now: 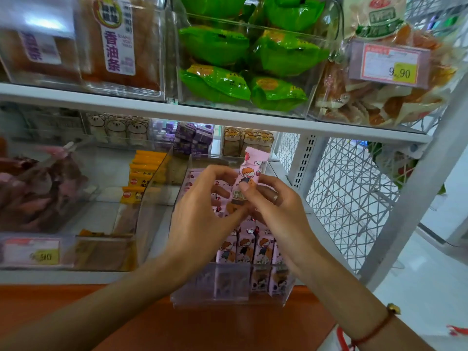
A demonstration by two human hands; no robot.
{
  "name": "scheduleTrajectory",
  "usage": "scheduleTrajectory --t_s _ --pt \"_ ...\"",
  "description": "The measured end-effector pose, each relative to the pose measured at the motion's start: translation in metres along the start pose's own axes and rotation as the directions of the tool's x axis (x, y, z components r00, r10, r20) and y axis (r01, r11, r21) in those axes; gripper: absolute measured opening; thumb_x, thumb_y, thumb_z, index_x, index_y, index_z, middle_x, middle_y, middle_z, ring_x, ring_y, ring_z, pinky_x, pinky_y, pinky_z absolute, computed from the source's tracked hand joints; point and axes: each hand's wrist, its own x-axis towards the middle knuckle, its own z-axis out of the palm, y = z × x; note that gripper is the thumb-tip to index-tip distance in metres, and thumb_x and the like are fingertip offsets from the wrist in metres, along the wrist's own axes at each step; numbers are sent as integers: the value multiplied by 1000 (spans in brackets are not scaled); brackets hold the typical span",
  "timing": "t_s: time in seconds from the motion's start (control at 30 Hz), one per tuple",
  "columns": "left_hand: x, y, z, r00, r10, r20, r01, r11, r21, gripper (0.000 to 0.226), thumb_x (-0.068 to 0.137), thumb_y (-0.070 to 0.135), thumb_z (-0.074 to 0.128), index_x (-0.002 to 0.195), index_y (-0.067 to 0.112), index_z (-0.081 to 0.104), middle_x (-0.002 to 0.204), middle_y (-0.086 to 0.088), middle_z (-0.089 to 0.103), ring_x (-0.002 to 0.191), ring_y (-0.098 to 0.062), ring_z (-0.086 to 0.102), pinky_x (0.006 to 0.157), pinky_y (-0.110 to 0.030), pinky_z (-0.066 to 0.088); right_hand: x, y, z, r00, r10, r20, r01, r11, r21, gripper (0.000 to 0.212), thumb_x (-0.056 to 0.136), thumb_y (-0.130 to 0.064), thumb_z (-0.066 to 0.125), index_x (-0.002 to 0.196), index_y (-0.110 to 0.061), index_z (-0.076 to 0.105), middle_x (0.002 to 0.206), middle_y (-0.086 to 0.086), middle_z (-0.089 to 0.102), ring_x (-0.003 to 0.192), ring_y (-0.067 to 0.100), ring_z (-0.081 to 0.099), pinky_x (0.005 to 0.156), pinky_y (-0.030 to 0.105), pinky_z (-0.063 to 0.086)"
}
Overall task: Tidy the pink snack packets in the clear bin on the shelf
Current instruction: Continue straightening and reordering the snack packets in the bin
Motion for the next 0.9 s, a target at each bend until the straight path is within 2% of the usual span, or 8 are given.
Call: scheduleTrajectory --t_s 0.1,0.2,0.37,0.47,0.63,0.73,0.83,0.9 --pt "1 0 -1 1000 -11 0 11 1000 -26 41 78 39 74 106 50 45 108 34 54 94 13 56 74 -3 44 1 -4 -6 997 22 76 -26 998 58 50 75 -47 65 120 -29 59 117 -6 66 111 12 61 104 43 43" --pt "2 0 -1 999 -28 19 29 997 -75 33 81 46 64 110 46 48 108 32 57 96 12 57 76 -5 47 0 -5 -8 985 22 169 -36 996 79 31 88 -39 54 119 -37 60 123 -7 63 120 13 55 109 46 36" --pt "4 -6 0 988 -27 152 31 999 -24 38 92 31 53 129 36 47 125 25 54 117 10 48 89 -5 39 -2 1 -9 997 -78 16 78 997 -28 32 90 -27 61 120 -32 54 113 -9 67 100 5 65 87 27 55" --pt "5 -5 2 980 -12 197 23 998 -50 48 85 40 60 130 44 44 128 25 48 116 10 46 81 1 39 -2 2 -10 981 -178 -79 171 981 -88 35 78 -28 74 109 -32 57 103 -13 67 92 -1 64 77 17 55" --pt "8 -2 -2 979 -61 195 107 966 -234 36 84 35 59 118 43 52 111 28 63 101 9 60 79 -7 48 -3 2 -12 974 -225 22 226 970 -95 25 81 -24 71 102 -31 59 99 -15 69 91 -6 63 75 9 50" --pt "12 0 -7 948 -143 283 239 909 -342 26 85 27 59 107 42 59 101 21 70 91 4 67 71 -9 51 -4 -1 -15 975 -214 62 218 974 -62 16 86 -25 65 102 -28 63 102 -13 70 95 -3 64 78 12 52" --pt "11 7 -11 852 -323 412 484 785 -386 13 87 32 59 96 30 68 85 9 75 76 -4 71 58 -12 52 -2 -3 -16 989 -145 14 145 989 -32 17 86 -26 65 102 -24 63 95 -7 70 83 1 68 64 13 53" --pt "10 9 -11 789 -407 460 581 737 -344 23 85 41 60 93 23 72 83 6 76 74 -6 72 56 -15 53 0 -2 -16 999 -31 19 31 999 -7 25 85 -29 66 109 -22 63 96 0 71 82 8 70 64 18 53"
